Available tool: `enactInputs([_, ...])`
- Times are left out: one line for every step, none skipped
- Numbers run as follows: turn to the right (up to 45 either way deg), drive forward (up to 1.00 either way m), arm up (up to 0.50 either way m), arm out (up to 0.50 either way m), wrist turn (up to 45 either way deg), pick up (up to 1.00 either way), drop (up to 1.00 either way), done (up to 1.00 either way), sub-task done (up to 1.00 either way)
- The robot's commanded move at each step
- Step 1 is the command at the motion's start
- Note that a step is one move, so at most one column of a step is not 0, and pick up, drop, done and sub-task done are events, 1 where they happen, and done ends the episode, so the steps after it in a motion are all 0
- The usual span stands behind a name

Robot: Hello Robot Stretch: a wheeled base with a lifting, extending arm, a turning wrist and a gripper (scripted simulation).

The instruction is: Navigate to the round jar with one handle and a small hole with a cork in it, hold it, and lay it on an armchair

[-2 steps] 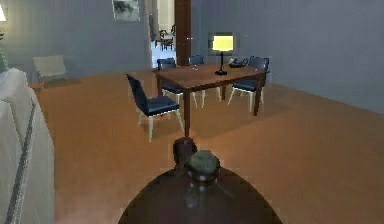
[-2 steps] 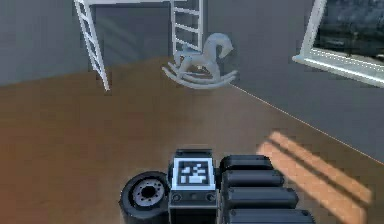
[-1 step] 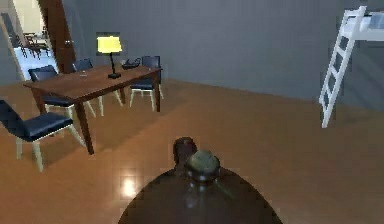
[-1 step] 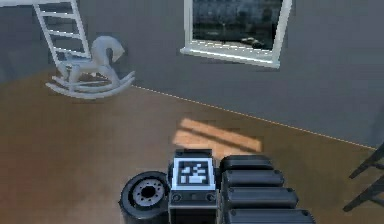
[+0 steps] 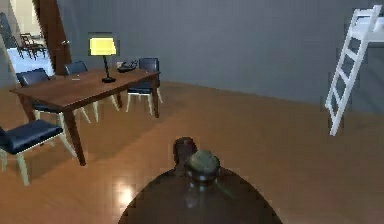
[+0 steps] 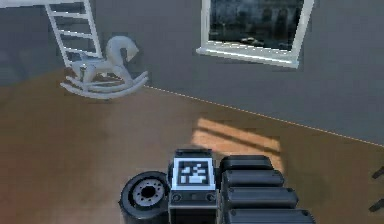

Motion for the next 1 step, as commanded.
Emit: enactInputs([3.0,0.0,0.0,0.0,0.0,0.0,0.0,0.0,0.0])
